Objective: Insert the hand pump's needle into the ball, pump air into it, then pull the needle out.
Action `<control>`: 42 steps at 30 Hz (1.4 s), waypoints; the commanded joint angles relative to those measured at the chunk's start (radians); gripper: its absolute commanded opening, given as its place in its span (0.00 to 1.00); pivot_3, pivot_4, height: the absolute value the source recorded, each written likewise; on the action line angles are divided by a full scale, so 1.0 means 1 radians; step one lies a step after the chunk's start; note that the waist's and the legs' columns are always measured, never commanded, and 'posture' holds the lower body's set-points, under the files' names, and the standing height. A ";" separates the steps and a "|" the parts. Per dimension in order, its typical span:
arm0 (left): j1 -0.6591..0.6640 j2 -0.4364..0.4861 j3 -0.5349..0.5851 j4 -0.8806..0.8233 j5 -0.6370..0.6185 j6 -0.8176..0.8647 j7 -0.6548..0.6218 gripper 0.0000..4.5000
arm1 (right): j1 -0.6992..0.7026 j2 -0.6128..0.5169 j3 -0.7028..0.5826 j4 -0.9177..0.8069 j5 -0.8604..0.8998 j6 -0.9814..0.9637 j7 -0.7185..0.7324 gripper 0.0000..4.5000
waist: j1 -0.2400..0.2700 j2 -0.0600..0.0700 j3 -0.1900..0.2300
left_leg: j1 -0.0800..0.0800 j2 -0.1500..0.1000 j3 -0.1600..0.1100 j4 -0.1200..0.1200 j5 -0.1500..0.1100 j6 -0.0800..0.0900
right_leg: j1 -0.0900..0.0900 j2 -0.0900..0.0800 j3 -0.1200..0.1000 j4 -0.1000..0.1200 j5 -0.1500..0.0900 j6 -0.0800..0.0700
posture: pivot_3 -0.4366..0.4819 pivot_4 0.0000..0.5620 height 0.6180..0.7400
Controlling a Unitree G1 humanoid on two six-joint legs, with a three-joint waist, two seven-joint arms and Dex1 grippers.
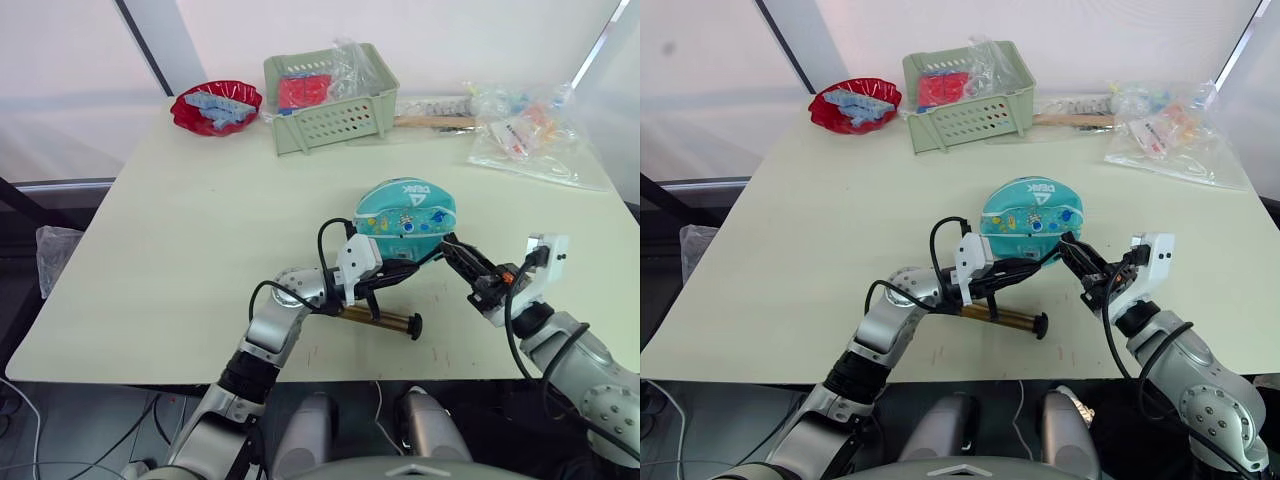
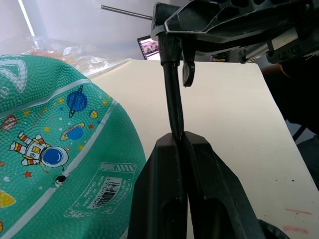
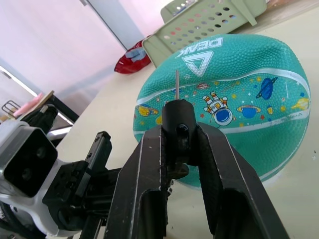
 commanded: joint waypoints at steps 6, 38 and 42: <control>0.009 0.005 -0.002 -0.056 -0.026 0.005 -0.019 0.00 | 0.011 0.032 0.009 0.028 -0.076 -0.072 0.082 0.07 | -0.001 0.000 0.000 | 0.000 0.000 0.000 0.000 0.000 0.000 | 0.000 0.000 0.000 0.000 0.000 0.000 | 0.48 0.27 0.97; -0.308 0.098 0.205 0.083 -0.078 0.104 0.034 0.97 | 0.224 -0.383 -0.339 0.165 -0.294 -0.310 0.801 0.07 | 0.003 -0.003 0.002 | -0.001 0.000 0.004 0.002 0.000 0.000 | 0.000 0.000 -0.003 -0.001 0.000 0.000 | 0.48 0.27 0.97; -0.377 0.104 0.187 0.175 -0.035 0.109 0.044 0.97 | 0.244 -0.361 -0.342 0.186 -0.351 -0.388 0.848 0.07 | 0.003 -0.003 0.002 | -0.002 0.000 0.003 0.002 0.000 0.000 | 0.000 0.000 -0.003 0.000 0.000 0.000 | 0.48 0.27 0.97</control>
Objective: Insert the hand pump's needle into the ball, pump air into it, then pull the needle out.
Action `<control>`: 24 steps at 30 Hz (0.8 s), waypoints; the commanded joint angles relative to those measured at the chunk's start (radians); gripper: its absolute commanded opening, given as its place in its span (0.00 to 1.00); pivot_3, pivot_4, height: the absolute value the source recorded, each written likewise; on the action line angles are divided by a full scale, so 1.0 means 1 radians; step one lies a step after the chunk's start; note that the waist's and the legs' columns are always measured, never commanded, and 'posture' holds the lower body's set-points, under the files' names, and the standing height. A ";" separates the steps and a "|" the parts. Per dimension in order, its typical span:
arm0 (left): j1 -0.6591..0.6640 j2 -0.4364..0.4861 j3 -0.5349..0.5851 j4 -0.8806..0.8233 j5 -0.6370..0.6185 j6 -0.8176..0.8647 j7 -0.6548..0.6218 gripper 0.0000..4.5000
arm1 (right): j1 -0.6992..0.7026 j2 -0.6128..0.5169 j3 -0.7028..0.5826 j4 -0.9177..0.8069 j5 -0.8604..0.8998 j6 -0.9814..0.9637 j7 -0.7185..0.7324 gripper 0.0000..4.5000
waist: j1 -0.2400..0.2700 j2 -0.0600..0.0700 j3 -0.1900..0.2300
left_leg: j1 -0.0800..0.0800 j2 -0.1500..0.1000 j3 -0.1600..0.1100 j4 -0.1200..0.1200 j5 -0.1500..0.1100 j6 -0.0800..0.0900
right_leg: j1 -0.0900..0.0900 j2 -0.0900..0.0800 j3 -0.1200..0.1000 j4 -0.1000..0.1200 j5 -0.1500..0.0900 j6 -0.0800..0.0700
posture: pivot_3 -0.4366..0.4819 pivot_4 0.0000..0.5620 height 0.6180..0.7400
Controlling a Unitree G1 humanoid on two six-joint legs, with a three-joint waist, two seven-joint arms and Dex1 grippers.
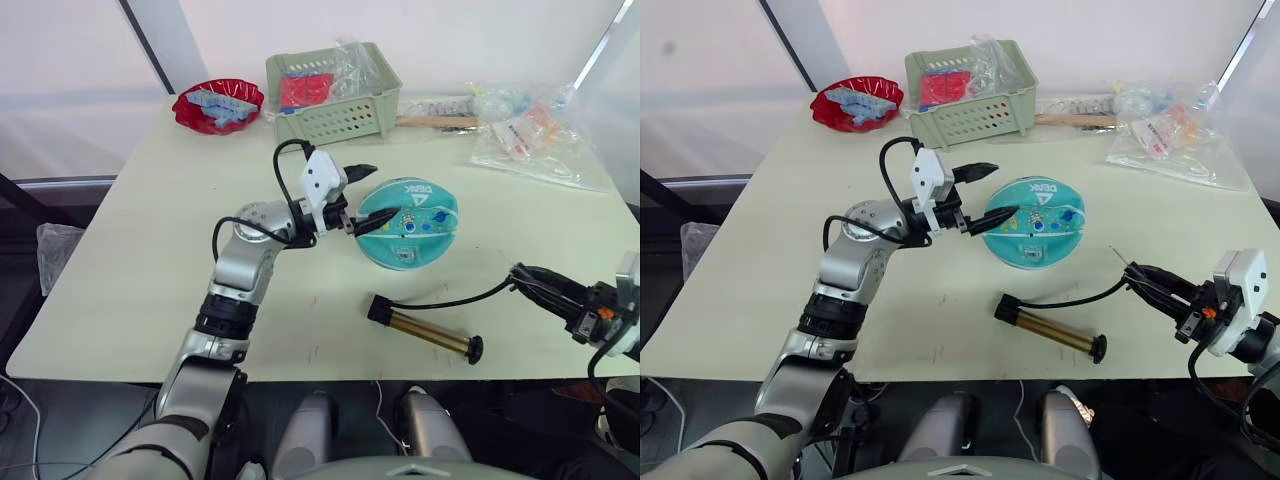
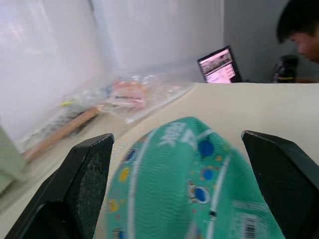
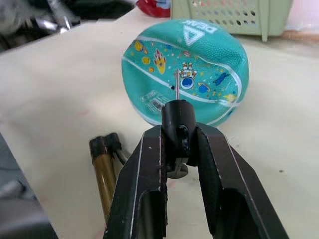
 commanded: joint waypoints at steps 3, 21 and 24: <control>-0.101 0.006 -0.018 0.118 0.041 0.025 -0.018 0.97 | 0.027 0.038 -0.036 0.008 -0.065 -0.135 0.064 0.07 | -0.001 0.000 0.000 | 0.000 0.000 0.000 0.000 0.000 0.000 | 0.000 0.000 0.000 0.000 0.000 0.000 | 0.48 0.27 0.97; -0.210 0.000 -0.068 0.308 0.141 0.080 -0.049 0.97 | 0.043 0.121 0.008 0.050 -0.147 -0.329 0.128 0.07 | -0.003 -0.001 0.001 | 0.000 0.000 0.000 0.000 0.000 0.000 | 0.000 0.000 0.001 0.000 0.000 0.000 | 0.48 0.27 0.97; -0.203 -0.013 -0.063 0.298 0.140 0.086 -0.034 0.81 | 0.026 0.119 0.030 0.043 -0.155 -0.321 0.115 0.07 | -0.002 -0.001 0.001 | 0.000 0.000 0.000 0.000 0.000 0.000 | 0.000 0.000 0.001 0.001 0.000 0.000 | 0.48 0.27 0.97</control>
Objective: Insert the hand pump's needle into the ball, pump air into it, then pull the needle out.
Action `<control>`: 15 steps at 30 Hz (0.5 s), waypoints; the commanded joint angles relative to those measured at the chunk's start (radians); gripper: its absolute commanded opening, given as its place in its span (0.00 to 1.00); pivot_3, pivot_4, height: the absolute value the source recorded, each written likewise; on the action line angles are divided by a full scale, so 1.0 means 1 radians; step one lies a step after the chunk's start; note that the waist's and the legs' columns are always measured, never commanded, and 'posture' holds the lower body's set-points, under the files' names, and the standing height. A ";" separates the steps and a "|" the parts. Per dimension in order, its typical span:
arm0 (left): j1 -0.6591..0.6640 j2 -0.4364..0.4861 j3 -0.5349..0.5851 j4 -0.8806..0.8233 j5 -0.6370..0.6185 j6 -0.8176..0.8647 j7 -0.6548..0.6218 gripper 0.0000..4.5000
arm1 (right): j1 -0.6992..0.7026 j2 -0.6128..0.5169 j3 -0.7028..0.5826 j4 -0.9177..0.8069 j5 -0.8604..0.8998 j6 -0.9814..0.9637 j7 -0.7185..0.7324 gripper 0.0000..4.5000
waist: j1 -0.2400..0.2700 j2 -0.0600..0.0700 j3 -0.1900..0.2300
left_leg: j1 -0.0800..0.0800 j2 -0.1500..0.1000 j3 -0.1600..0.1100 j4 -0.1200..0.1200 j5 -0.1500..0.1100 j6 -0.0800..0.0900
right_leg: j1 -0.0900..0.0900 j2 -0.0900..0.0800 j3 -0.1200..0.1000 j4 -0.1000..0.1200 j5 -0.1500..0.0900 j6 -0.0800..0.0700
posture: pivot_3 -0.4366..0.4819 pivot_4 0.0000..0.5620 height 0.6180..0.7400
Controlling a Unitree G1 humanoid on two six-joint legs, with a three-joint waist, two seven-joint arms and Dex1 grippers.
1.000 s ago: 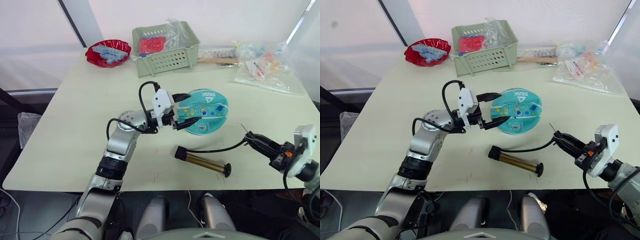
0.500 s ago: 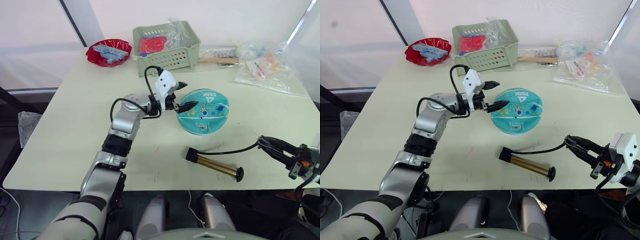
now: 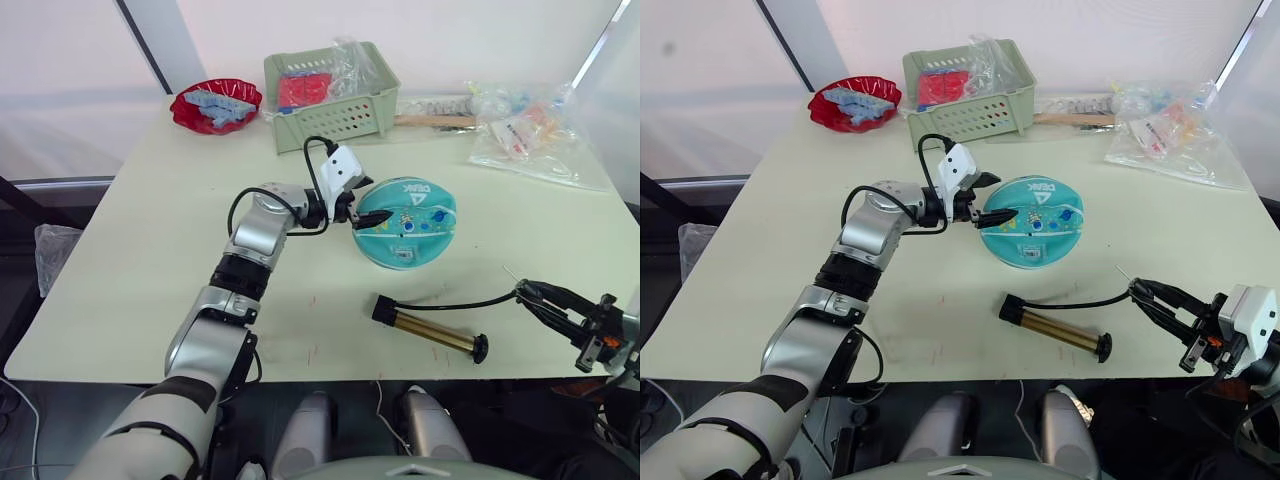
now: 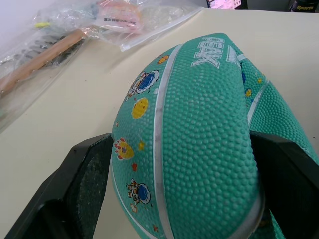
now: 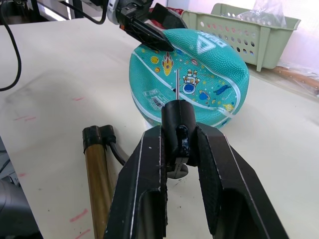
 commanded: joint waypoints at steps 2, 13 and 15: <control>-0.010 -0.014 0.020 -0.028 0.001 0.007 0.032 0.64 | -0.021 -0.007 0.017 -0.026 -0.006 0.009 -0.030 0.07 | 0.001 0.000 0.000 | 0.000 0.000 0.000 0.000 0.000 0.000 | 0.000 0.000 0.000 0.000 0.000 0.000 | 0.48 0.27 0.97; 0.031 -0.045 0.026 -0.102 -0.011 0.046 0.086 0.00 | -0.158 -0.085 0.101 -0.127 0.012 0.306 -0.231 0.07 | -0.003 0.000 0.000 | 0.000 0.000 0.000 0.001 0.000 0.000 | 0.000 0.000 0.000 0.000 0.000 0.000 | 0.48 0.27 0.97; 0.046 -0.057 0.027 -0.125 -0.012 0.059 0.105 0.00 | -0.228 -0.117 0.141 -0.167 0.013 0.420 -0.300 0.07 | 0.001 0.000 0.000 | 0.000 0.000 0.000 0.002 0.000 0.000 | 0.000 0.000 0.000 0.001 0.000 0.000 | 0.48 0.27 0.97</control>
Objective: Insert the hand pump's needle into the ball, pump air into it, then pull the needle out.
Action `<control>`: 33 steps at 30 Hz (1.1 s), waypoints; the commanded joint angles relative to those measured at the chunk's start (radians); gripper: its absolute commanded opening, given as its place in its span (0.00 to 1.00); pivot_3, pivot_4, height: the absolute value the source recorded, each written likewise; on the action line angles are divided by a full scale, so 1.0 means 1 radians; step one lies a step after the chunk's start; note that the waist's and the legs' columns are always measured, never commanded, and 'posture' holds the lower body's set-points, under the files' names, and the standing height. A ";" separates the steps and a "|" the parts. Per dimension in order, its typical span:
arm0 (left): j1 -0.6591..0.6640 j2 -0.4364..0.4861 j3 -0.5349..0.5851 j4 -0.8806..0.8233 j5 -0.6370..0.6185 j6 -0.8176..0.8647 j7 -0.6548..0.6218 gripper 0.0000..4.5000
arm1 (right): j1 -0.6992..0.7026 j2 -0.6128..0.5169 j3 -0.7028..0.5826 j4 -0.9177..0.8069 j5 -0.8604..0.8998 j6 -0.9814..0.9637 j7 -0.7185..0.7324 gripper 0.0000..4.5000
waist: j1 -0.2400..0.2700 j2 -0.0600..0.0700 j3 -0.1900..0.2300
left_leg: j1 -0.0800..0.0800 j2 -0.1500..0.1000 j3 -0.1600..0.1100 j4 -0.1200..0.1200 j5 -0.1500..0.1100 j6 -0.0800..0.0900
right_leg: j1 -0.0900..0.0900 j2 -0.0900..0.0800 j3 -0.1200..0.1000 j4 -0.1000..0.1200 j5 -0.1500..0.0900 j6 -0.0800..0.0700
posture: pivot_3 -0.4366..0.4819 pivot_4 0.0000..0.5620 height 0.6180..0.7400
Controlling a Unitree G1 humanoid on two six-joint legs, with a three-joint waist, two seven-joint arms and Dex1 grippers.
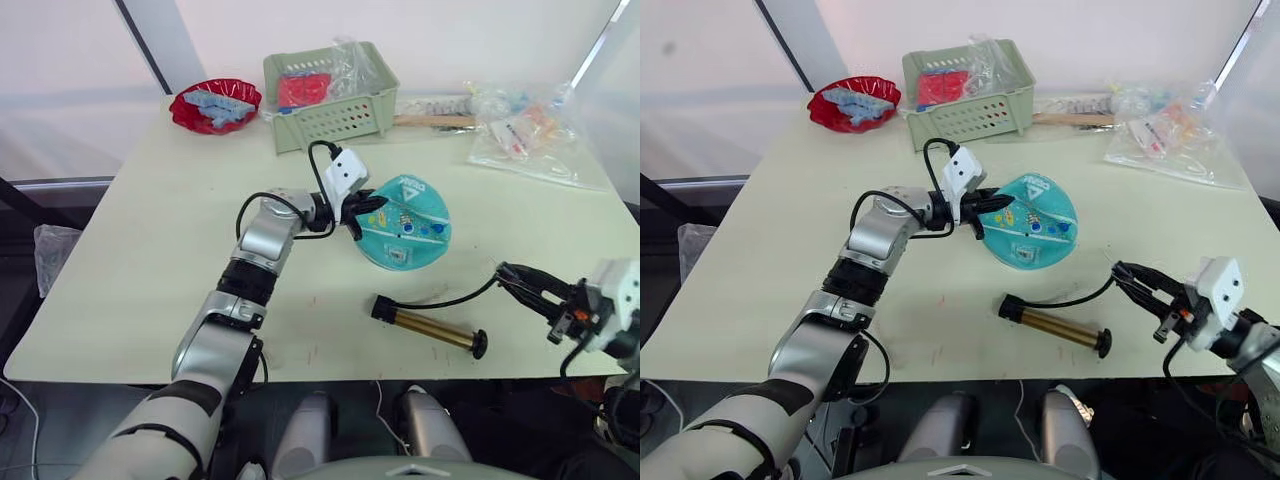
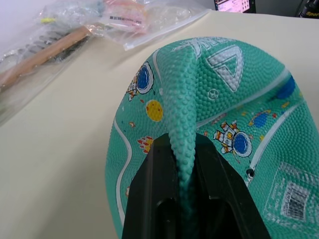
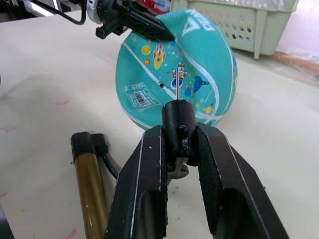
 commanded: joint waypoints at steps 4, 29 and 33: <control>0.039 -0.030 0.011 -0.115 -0.006 0.034 0.060 0.00 | -0.202 -0.111 0.105 -0.123 0.034 0.348 -0.176 0.07 | 0.001 0.000 0.000 | -0.002 0.000 -0.003 0.003 0.000 0.000 | 0.000 -0.001 -0.001 0.000 0.000 0.000 | 0.48 0.27 0.97; 0.170 -0.144 -0.049 -0.281 0.039 0.160 0.254 0.00 | -1.006 -0.168 0.561 0.144 0.092 1.133 -0.178 0.07 | 0.022 0.001 -0.001 | -0.011 -0.003 -0.012 0.007 0.000 0.000 | -0.002 -0.004 -0.013 0.000 0.000 0.000 | 0.48 0.27 0.97; 0.164 -0.146 -0.050 -0.260 0.050 0.152 0.259 0.00 | -1.072 -0.167 0.643 0.224 0.053 1.122 -0.145 0.07 | 0.028 0.001 -0.001 | -0.011 -0.005 -0.013 0.007 0.000 0.000 | -0.002 -0.005 -0.015 -0.001 0.000 0.000 | 0.48 0.27 0.97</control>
